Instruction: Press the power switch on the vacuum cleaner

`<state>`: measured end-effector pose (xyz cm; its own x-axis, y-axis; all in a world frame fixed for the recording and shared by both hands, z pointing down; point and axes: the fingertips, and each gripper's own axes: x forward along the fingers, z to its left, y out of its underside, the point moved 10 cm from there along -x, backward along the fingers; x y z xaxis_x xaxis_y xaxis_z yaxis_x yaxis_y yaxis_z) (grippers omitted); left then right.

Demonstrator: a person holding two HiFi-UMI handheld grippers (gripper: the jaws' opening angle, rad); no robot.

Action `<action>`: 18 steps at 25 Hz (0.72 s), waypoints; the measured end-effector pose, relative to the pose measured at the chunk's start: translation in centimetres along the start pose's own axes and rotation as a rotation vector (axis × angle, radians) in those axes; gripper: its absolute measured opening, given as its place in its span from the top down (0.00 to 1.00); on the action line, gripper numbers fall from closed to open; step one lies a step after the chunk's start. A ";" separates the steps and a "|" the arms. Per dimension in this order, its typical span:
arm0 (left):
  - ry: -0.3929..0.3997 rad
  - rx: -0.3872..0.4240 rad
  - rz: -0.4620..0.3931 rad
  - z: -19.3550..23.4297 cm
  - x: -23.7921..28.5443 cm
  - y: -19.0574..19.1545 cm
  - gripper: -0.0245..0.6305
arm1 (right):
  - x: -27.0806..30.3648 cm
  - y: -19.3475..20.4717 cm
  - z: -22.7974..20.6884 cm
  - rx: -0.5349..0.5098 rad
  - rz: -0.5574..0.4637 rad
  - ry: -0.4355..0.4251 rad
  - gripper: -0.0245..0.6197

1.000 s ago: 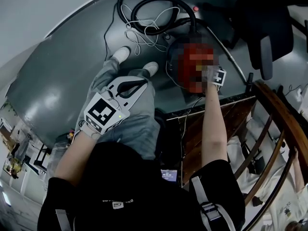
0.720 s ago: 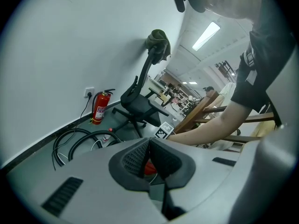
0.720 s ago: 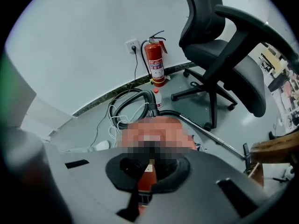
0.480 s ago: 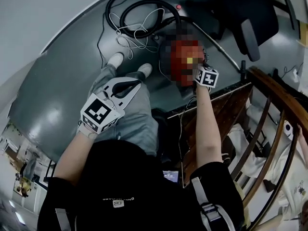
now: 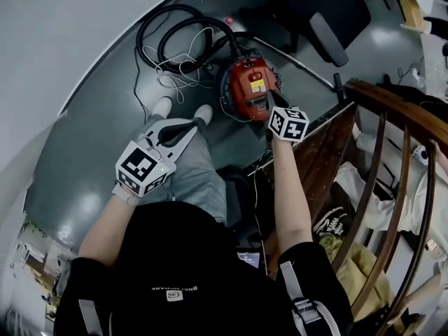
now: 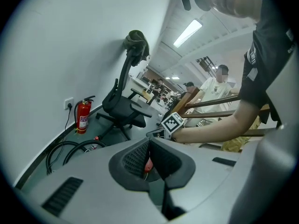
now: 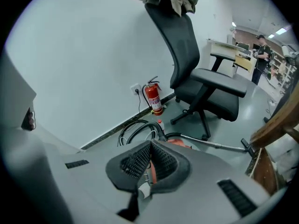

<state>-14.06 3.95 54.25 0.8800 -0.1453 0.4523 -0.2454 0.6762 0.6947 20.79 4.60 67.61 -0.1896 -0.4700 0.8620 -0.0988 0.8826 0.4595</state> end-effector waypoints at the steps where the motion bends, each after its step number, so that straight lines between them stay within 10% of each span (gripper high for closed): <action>1: 0.011 0.012 0.004 -0.4 -0.1 -0.5 0.94 | -1.4 -0.3 0.5 0.010 -0.022 0.000 0.92; 18: 0.202 0.220 0.052 -7.1 -2.7 -9.5 0.94 | -23.9 -2.2 9.1 0.196 -0.437 0.038 0.92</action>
<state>-11.26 3.01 42.44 0.9215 0.0475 0.3855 -0.3555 0.5028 0.7879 16.62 13.93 44.10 -0.0540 -0.7939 0.6057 -0.3445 0.5841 0.7349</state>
